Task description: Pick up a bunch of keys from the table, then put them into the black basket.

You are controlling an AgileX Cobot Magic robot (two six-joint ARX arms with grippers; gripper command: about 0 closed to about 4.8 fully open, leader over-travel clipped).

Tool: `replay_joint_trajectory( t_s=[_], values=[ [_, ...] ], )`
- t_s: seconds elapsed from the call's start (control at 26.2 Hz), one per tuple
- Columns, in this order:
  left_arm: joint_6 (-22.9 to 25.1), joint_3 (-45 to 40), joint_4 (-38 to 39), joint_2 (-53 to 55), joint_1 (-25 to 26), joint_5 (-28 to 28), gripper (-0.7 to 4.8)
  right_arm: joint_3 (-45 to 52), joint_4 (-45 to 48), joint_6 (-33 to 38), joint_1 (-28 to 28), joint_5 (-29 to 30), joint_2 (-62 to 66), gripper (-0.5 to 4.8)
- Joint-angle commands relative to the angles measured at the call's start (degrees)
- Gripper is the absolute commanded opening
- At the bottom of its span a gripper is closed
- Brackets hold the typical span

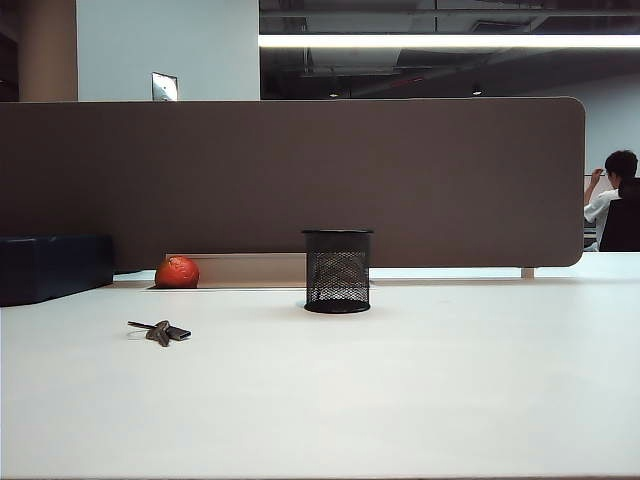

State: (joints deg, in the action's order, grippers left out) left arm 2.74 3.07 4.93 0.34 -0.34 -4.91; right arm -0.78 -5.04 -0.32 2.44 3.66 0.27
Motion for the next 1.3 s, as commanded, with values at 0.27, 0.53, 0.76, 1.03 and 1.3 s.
replay_joint_trajectory(
  t_s=[0.27,0.53,0.76,1.03,1.3],
  values=[
    [-0.2,0.3,-0.8,0.0,0.0,0.2,-0.05,-0.1,0.5,-0.1,0.0,-0.3,-0.2,-0.05],
    [-0.2,0.3,-0.8,0.0,0.0,0.2,-0.05,-0.1,0.5,-0.1,0.0,-0.3,-0.2,-0.05],
    [-0.2,0.3,-0.8,0.0,0.0,0.1,-0.05,-0.1,0.5,0.3,0.0,0.1,-0.2,-0.05],
    [-0.2,0.5,-0.9,0.0,0.0,-0.5,-0.06,-0.1,0.5,0.3,0.0,0.1,-0.2,-0.05],
    [-3.9,4.2,-0.7,0.0,0.0,-2.0,-0.05,-0.1,0.5,0.3,0.0,0.1,-0.2,-0.05]
  ],
)
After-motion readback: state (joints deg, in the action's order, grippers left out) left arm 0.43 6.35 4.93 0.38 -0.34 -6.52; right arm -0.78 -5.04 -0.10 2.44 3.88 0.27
